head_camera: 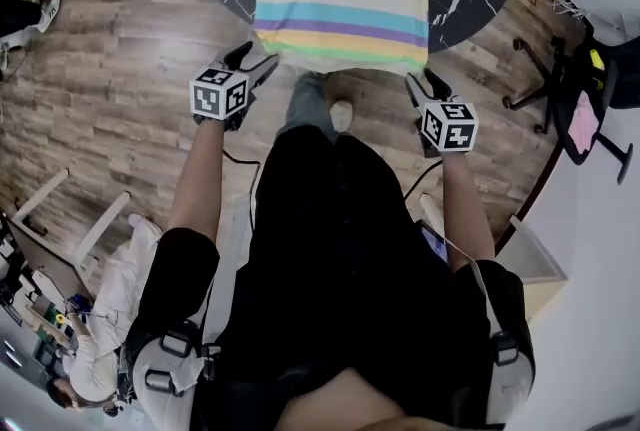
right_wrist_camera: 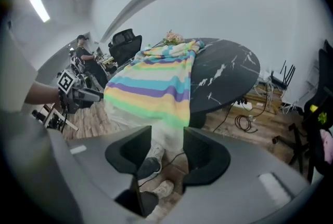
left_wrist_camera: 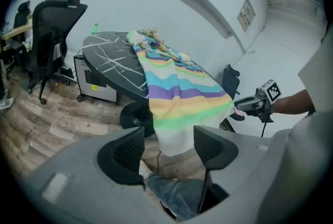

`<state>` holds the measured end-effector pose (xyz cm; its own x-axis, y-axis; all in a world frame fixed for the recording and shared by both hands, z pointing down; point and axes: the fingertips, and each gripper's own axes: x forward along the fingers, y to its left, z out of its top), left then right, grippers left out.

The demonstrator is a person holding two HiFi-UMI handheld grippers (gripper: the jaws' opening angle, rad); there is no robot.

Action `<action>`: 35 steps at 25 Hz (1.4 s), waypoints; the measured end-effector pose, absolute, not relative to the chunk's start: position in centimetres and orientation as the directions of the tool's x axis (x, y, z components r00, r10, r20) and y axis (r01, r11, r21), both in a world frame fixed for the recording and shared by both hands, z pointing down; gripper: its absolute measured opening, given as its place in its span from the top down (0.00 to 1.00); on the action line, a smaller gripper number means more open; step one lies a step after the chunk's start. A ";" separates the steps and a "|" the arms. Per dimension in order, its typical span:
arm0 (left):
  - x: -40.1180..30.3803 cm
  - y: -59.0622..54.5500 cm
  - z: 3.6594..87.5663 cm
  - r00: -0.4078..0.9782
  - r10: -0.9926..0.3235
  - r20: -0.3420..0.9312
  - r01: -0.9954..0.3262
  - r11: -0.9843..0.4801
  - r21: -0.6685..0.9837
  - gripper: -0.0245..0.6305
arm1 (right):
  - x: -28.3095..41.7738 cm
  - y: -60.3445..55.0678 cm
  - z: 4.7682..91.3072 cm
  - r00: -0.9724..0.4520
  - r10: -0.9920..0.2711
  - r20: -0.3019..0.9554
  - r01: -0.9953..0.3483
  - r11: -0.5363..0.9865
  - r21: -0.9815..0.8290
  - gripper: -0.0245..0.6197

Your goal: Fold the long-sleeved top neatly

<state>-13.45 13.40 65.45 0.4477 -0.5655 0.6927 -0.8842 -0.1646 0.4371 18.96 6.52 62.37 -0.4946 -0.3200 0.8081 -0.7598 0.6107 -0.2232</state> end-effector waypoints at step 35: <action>-6.3 20.8 60.5 0.590 -0.516 0.621 -0.799 -0.261 0.542 0.93 | 20.3 12.4 60.4 -0.649 -0.227 0.726 -0.680 0.602 -0.419 0.93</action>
